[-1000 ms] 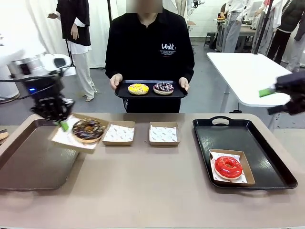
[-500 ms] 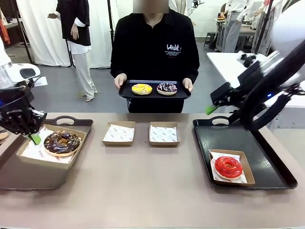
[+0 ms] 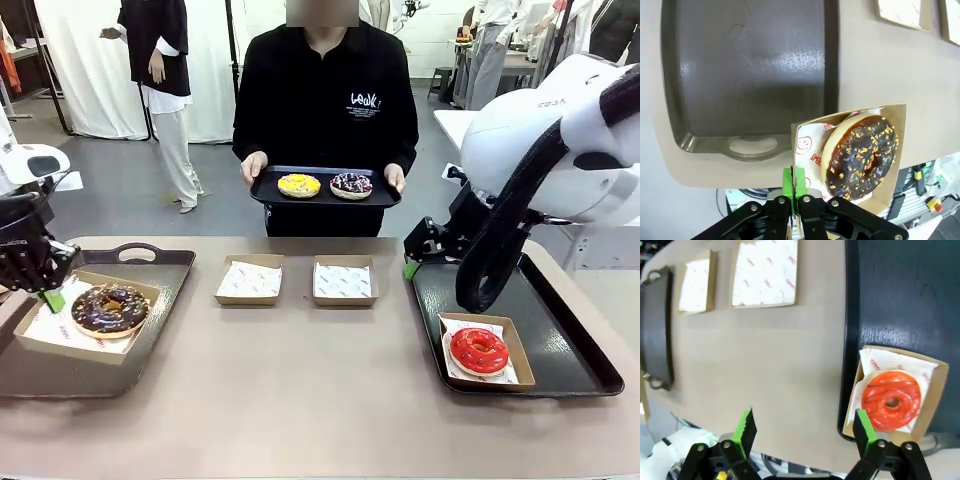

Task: Individually package the donuts and arrange them on the tray.
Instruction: Place the picked Paper togo box on the Handle tray while simultaneously picking up another Paper togo box from the table with the other hand.

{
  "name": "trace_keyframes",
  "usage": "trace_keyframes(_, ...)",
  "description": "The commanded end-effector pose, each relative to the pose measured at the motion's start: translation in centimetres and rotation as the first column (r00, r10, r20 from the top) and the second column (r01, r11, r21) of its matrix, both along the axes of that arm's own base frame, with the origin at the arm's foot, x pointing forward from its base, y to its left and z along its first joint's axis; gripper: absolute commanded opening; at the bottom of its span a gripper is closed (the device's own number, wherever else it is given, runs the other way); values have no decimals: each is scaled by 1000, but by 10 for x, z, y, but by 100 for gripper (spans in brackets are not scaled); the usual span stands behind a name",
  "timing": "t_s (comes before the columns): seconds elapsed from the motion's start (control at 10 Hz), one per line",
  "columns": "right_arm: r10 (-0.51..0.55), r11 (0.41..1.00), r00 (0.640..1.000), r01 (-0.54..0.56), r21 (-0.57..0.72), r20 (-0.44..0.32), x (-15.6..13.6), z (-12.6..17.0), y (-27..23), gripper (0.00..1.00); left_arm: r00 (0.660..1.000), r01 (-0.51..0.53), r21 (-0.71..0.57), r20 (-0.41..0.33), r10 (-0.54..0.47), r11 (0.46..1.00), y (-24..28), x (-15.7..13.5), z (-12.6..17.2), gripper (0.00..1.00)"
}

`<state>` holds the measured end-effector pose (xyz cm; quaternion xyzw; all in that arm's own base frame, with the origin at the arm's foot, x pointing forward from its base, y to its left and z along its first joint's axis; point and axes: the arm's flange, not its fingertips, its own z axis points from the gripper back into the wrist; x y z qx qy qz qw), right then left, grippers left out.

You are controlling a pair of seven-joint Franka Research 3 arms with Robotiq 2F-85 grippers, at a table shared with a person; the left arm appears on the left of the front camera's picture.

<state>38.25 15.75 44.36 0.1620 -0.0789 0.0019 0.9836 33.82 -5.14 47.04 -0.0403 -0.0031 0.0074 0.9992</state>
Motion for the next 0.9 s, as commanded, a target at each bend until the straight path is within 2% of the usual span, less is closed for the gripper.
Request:
trace_keyframes(0.0,-5,998,1000,5,64,-7,1,18,-10,100,1000,17,38,-9,-17,999,13,4,-4,1)
trace_keyframes(0.1,0,1000,1000,0,0,0,0,0,0,100,1000,22,48,8,-22,999,8,12,-5,1)
trace_keyframes(0.2,0,1000,1000,0,0,0,0,0,0,100,1000,-1,20,-4,1,1000,4,1,-2,1)
trace_keyframes(0.8,14,1000,1000,-14,24,-8,0,5,0,100,1000,-1,20,-4,1,1000,4,1,-2,1)
